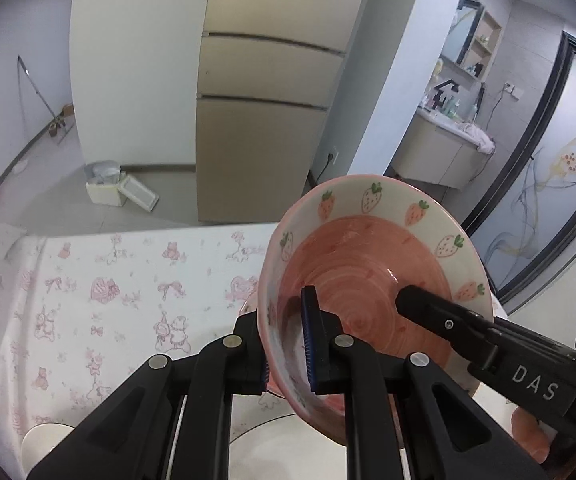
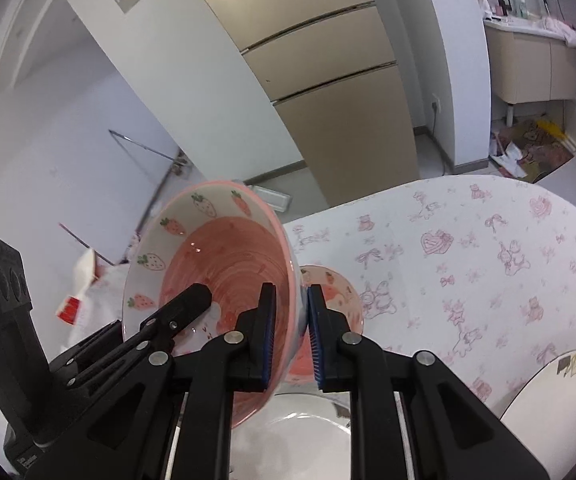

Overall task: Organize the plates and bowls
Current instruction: 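Carry the held pink bowl with both grippers over the first pink bowl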

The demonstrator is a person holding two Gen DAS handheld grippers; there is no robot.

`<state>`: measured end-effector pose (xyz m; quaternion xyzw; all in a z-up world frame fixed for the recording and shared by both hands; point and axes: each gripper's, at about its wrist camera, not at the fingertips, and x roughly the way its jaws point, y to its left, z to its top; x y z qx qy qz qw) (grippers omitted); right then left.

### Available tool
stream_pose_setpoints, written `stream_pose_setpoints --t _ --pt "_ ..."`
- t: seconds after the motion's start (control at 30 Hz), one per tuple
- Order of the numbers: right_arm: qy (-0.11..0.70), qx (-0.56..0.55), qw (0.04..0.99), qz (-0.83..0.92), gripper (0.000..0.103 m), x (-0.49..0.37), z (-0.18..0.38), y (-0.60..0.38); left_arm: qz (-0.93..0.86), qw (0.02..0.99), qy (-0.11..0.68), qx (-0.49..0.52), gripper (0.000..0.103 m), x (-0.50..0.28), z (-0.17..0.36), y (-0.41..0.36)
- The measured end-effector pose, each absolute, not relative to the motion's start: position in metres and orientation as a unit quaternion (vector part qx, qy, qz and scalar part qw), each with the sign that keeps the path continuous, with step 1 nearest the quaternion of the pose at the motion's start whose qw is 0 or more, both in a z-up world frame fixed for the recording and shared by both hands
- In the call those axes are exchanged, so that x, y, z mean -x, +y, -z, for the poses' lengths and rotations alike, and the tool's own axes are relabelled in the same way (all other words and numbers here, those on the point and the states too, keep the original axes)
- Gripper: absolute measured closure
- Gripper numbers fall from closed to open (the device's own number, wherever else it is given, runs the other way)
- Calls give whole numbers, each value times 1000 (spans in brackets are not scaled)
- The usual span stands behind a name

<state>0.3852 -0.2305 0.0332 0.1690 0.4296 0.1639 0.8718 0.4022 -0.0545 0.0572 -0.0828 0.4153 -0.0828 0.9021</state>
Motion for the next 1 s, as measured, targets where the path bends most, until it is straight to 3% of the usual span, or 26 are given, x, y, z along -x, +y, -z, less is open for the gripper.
stream_pose_setpoints --t 0.57,1.0 --pt "469 -122 864 -136 90 -409 16 -208 68 875 473 77 89 -433 5 -46" --pt "478 -89 866 -119 90 -414 23 -212 86 875 471 76 89 -440 22 -59"
